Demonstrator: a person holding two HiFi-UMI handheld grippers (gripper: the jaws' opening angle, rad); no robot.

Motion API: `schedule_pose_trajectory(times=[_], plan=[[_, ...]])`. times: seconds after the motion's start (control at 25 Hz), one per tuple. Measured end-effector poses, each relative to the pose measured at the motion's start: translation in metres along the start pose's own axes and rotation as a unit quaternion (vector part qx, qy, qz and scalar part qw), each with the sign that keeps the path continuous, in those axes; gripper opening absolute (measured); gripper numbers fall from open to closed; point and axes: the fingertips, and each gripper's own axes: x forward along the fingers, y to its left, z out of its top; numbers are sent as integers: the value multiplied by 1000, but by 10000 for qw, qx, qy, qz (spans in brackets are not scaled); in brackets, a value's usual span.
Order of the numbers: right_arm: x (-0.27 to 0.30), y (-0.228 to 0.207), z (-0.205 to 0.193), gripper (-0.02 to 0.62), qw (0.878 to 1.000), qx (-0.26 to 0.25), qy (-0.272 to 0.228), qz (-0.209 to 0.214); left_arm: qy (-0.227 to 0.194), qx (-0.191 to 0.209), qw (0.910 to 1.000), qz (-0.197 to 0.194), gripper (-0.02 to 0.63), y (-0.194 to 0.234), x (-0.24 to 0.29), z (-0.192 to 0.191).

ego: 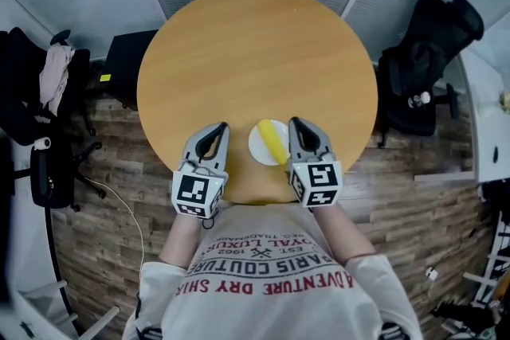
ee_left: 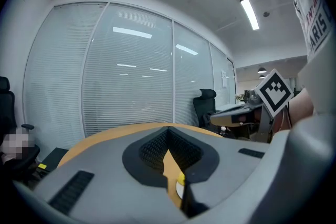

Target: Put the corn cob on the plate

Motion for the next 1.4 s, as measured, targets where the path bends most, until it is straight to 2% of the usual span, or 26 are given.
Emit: schedule_pose_trajectory(times=[0.24,0.68,1.4], plan=[[-24,-3,34,29,9981,-135,-568,-173,-153,-25,9998,-146,32,-12,-2,20],[-39,8,58,29,9948,-264,-967,-195,-211,-66,9997,-130,32,-17,-8,28],[-46,12,47,29,9955,-343,-876,-121,-243,-87,9996,-145,32,-26,-9,29]])
